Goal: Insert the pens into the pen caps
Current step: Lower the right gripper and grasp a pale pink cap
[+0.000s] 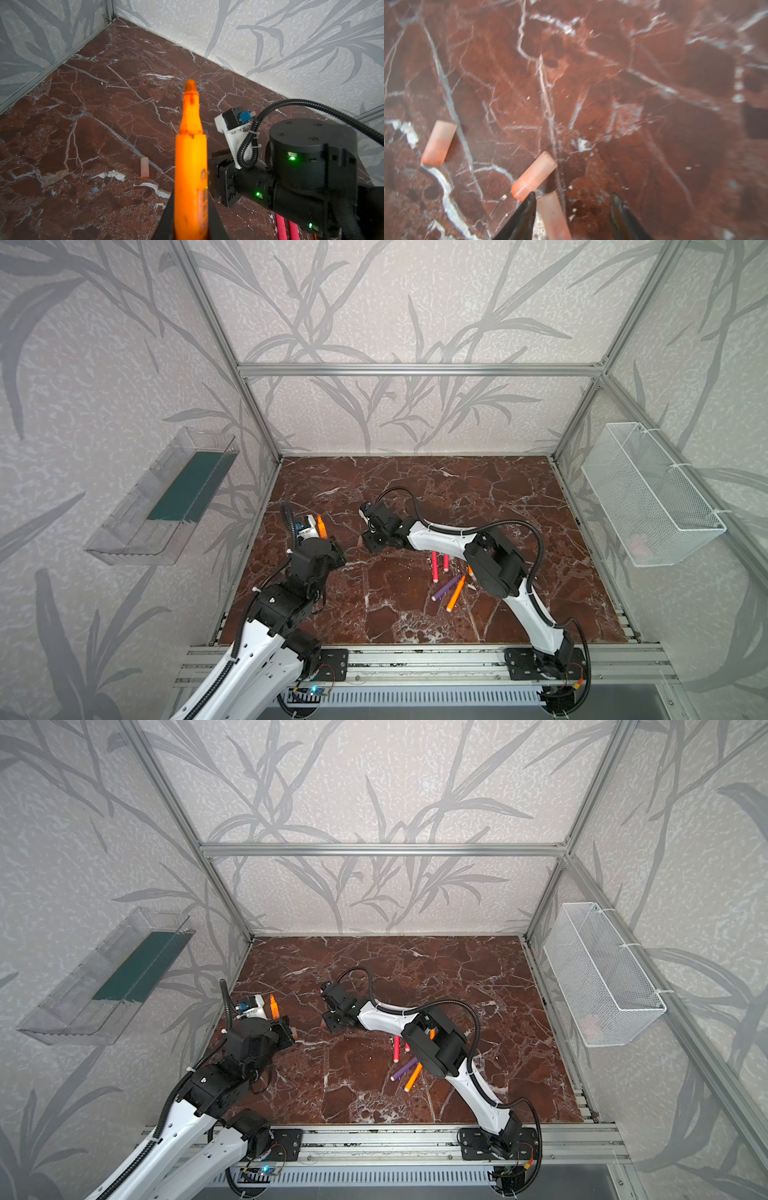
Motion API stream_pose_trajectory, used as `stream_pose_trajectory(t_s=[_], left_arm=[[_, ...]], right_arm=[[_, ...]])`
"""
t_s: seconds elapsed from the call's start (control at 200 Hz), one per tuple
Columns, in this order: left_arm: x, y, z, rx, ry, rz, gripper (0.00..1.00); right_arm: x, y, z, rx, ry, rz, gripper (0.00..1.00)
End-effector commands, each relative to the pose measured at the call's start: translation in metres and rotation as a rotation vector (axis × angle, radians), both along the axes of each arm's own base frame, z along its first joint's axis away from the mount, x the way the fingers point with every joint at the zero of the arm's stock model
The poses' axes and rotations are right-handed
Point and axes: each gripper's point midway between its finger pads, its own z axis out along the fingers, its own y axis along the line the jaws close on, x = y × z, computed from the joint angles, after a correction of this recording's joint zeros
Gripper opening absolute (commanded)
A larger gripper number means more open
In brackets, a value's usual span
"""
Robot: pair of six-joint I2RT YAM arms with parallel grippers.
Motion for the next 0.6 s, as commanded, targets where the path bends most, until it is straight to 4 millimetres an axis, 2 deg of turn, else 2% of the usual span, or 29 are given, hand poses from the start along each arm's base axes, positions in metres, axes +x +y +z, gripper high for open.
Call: stream_pose_trajectory(t_s=[0.0,0.17,0.35,0.595], left_arm=[[-0.001,0.006,0.003,0.006,-0.017,0.028,0.0],[0.0,0.005,0.001,0.006,-0.01,0.022,0.0],[0.001,0.003,0.0,0.002,-0.007,0.018,0.0],[0.001,0.003,0.0,0.004,-0.007,0.017,0.0]], right_arm=[[-0.005,0.012,0.004,0.025,0.008,0.05,0.48],[-0.006,0.006,0.002,-0.006,0.005,0.037,0.32],[-0.007,0.002,-0.005,-0.06,-0.027,0.012,0.21],[-0.007,-0.001,-0.011,-0.172,-0.088,-0.012,0.19]])
